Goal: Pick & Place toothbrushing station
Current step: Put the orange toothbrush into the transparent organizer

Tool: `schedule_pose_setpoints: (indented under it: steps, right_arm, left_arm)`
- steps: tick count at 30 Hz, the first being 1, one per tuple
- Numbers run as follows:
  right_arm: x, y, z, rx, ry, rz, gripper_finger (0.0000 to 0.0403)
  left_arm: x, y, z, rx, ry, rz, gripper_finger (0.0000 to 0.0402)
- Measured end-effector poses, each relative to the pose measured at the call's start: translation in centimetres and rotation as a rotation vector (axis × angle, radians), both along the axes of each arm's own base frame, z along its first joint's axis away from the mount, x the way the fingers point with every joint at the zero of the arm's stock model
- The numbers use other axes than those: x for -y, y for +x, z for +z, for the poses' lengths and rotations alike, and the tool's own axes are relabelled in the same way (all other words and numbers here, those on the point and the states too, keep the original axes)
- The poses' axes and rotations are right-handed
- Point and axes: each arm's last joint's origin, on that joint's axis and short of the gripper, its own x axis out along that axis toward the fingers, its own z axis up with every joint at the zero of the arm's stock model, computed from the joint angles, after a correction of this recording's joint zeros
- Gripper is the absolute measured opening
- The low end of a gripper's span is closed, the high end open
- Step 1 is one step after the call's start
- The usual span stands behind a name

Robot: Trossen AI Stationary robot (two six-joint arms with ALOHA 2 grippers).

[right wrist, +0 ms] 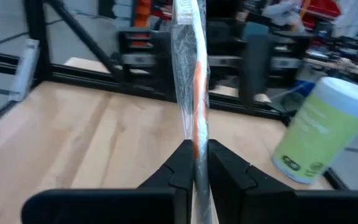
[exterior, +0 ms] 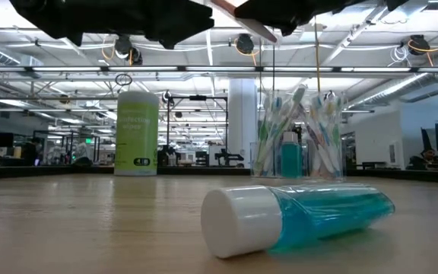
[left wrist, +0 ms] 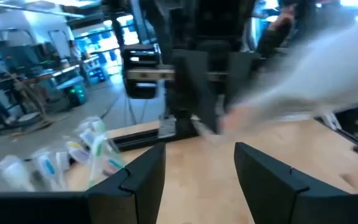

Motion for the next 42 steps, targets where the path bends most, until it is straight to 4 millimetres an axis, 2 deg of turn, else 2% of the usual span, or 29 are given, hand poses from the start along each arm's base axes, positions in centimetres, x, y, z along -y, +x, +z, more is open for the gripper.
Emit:
schedule_pose_setpoints:
  steps: [12,18,21,28,33,42]
  right_arm:
    - [0.0,0.0,0.2,0.022,0.008,0.004,0.0026]
    - [0.0,0.0,0.2,0.022,0.008,0.004,0.0026]
    - [0.0,0.1,0.4,0.039,0.033,0.001,0.0027]
    - [-0.1,0.1,0.8,0.087,0.076,-0.001,0.0027]
    - [0.0,0.1,0.7,0.077,0.088,-0.005,0.0027]
    - [0.0,0.3,0.5,0.075,0.072,-0.005,0.0027]
  left_arm:
    - [0.9,0.0,0.5,0.066,0.033,-0.072,0.0198]
    - [1.0,-0.1,1.3,0.155,0.029,-0.082,0.0194]
    - [1.1,-0.1,1.4,0.164,0.033,-0.108,0.0169]
    - [0.9,-0.1,1.3,0.153,0.043,-0.079,0.0066]
    - [0.9,-0.1,1.4,0.167,0.052,-0.075,0.0012]
    - [0.9,-0.1,1.4,0.17,0.077,-0.073,0.0018]
